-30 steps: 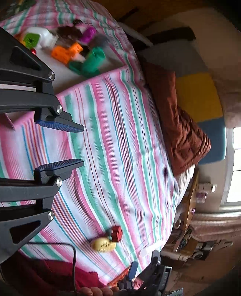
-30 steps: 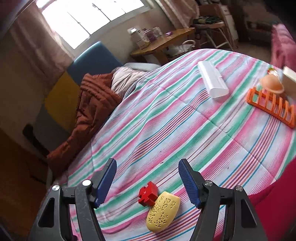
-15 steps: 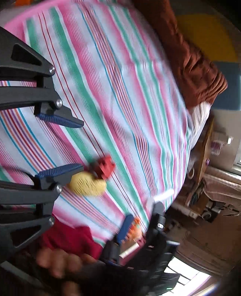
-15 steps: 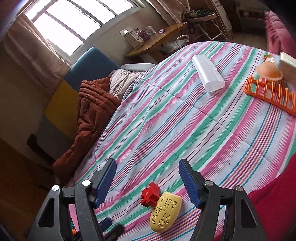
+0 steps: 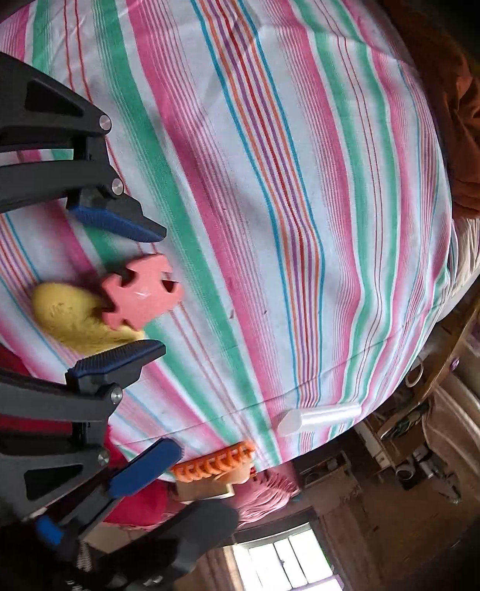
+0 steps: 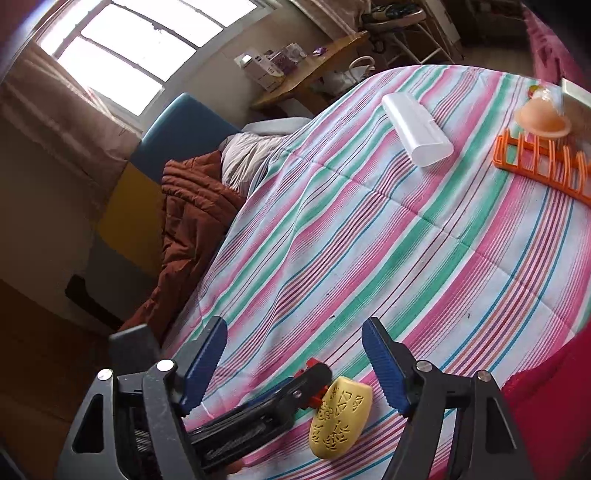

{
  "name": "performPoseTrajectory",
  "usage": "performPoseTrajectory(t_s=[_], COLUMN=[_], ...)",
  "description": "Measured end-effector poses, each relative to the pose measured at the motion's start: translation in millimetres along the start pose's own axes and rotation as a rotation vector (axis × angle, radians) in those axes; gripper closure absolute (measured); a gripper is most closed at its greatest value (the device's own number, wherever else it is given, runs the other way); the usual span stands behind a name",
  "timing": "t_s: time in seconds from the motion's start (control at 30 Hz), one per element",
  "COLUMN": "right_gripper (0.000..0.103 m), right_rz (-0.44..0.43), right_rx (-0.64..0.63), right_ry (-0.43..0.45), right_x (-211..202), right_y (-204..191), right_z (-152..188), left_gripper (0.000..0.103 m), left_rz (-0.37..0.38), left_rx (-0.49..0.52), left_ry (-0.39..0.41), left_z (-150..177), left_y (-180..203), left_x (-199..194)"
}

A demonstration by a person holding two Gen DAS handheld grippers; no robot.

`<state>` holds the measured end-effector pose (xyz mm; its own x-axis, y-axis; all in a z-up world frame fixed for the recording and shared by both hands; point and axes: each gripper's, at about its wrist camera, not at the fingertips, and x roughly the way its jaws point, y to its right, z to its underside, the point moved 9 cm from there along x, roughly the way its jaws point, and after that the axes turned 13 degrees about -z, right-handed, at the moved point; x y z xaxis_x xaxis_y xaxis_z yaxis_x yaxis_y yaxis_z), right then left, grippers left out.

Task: Organize rigid objects
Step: 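Grasp the red 'K' puzzle piece with the left gripper, then grasp the yellow oval embossed piece with the right gripper while the left gripper holds the puzzle piece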

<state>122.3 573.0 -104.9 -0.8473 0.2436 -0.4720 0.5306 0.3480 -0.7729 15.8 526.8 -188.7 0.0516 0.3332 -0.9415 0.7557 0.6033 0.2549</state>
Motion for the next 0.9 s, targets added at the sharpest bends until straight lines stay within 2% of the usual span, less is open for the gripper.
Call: performPoseTrajectory(t_s=[0.07, 0.13, 0.23, 0.27, 0.37, 0.43, 0.5, 0.57, 0.67, 0.8, 0.9], right_gripper=[0.027, 0.027, 0.027, 0.027, 0.027, 0.027, 0.026, 0.019, 0.019, 0.016, 0.014], right_rz=[-0.003, -0.002, -0.001, 0.001, 0.003, 0.009, 0.018, 0.025, 0.044, 0.15, 0.212], right_rx=[0.013, 0.024, 0.019, 0.014, 0.013, 0.019, 0.017, 0.014, 0.028, 0.012, -0.024], right_ry=[0.022, 0.031, 0.023, 0.023, 0.019, -0.015, -0.062, -0.115, -0.199, -0.218, -0.316], right_x=[-3.6, -4.4, -2.9, -2.9, -2.7, 1.7, 8.4, 15.6, 25.5, 25.7, 37.2], right_y=[1.3, 3.0, 1.7, 1.1, 1.4, 2.3, 2.2, 2.3, 6.3, 19.8, 24.5], right_z=[-2.5, -3.5, -2.8, -3.2, -2.6, 1.5, 7.3, 15.2, 29.1, 33.6, 49.0], left_gripper=[0.05, 0.063, 0.066, 0.071, 0.072, 0.072, 0.071, 0.071, 0.071, 0.07, 0.07], left_rz=[-0.028, -0.063, -0.081, -0.102, -0.178, -0.246, -0.279, -0.299, -0.305, -0.345, -0.369], left_rx=[0.023, 0.053, 0.087, 0.096, 0.122, 0.131, 0.137, 0.136, 0.117, 0.11, 0.118], left_ry=[0.004, 0.018, 0.047, 0.061, 0.106, 0.139, 0.163, 0.176, 0.193, 0.224, 0.253], left_z=[-1.4, -1.7, 5.5, 6.5, 13.9, 21.7, 31.0, 41.3, 53.8, 64.6, 71.1], left_y=[2.4, 0.4, -10.1, -16.6, -44.8, -68.3, -85.2, -97.9, -109.3, -118.4, -119.5], left_x=[-0.4, 0.6, -4.8, -6.8, -17.6, -25.6, -33.6, -39.2, -47.0, -52.6, -54.1])
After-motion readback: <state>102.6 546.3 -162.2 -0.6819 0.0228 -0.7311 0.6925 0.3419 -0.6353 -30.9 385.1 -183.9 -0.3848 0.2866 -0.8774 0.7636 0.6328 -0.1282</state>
